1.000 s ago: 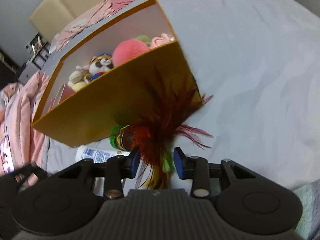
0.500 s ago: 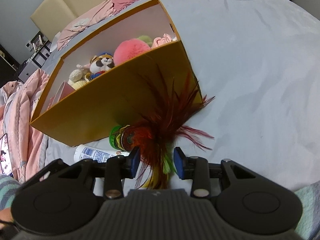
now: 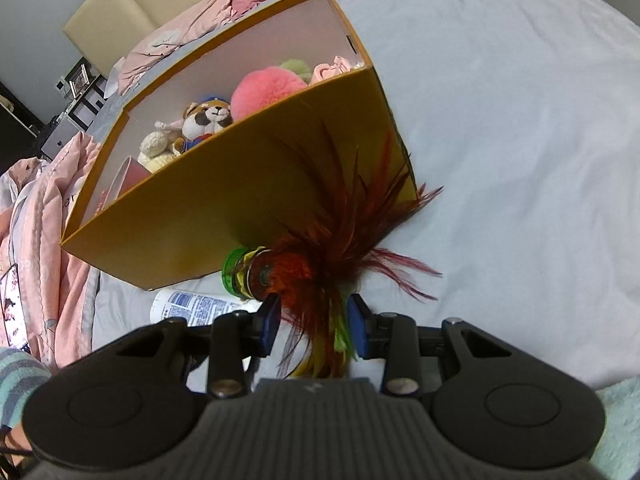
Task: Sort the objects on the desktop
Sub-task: 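Grasp the red feather shuttlecock with right tool while left tool grasps the white tube, then lift the shuttlecock and white tube and carry them over the orange box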
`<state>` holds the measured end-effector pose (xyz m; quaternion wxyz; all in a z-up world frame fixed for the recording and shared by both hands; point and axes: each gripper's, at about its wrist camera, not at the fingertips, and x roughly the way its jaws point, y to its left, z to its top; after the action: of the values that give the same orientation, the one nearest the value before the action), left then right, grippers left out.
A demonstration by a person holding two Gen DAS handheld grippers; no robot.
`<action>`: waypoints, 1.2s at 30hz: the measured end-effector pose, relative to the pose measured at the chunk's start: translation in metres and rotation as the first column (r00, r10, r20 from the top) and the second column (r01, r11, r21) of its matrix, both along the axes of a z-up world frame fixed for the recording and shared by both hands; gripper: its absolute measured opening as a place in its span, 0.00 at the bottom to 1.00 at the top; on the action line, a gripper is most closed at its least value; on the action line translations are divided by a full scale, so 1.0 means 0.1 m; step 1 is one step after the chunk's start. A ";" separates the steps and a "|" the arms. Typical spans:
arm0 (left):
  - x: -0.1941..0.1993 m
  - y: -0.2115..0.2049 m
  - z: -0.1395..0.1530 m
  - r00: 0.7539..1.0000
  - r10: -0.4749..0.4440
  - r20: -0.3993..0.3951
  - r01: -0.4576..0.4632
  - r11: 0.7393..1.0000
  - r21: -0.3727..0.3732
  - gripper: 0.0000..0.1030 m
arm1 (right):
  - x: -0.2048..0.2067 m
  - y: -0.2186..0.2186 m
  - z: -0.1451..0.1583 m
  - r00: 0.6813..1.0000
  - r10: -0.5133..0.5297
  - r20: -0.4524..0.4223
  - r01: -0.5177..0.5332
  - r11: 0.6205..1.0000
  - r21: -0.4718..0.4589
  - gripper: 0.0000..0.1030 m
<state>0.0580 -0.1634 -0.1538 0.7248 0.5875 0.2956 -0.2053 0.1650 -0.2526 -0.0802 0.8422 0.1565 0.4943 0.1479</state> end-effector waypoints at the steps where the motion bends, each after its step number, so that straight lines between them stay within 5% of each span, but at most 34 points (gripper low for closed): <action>1: 0.01 0.01 0.03 1.000 0.008 0.002 -0.008 1.000 -0.015 0.18 | 0.01 0.00 0.00 1.000 -0.001 -0.002 0.001 1.000 0.005 0.38; 7: 0.18 0.16 0.39 0.992 0.124 -0.009 -0.124 0.977 -0.174 0.11 | 0.02 0.01 -0.02 1.000 -0.001 -0.006 0.001 1.000 0.003 0.38; 17: 0.30 0.23 0.92 0.964 0.249 -0.090 -0.264 0.878 -0.398 0.08 | 0.01 -0.01 -0.02 1.000 0.002 -0.008 -0.002 1.000 -0.006 0.38; 22: 0.36 0.36 1.10 0.950 0.283 -0.132 -0.310 0.809 -0.499 0.08 | 0.00 -0.03 -0.01 1.000 0.003 -0.002 -0.003 1.000 -0.005 0.38; 26: 0.35 0.57 1.17 0.928 0.325 -0.184 -0.367 0.701 -0.611 0.08 | -0.01 0.00 0.00 1.000 0.006 0.004 -0.006 1.000 0.000 0.38; 36: 0.40 0.92 1.12 0.842 0.432 -0.324 -0.532 0.559 -0.636 0.08 | 0.11 0.08 -0.07 0.999 -0.022 -0.026 0.022 0.999 0.023 0.38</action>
<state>0.0982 -0.0719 -0.0413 0.8991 0.1466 0.3901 -0.1337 0.1760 -0.2448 -0.0873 0.8356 0.1734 0.5015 0.1423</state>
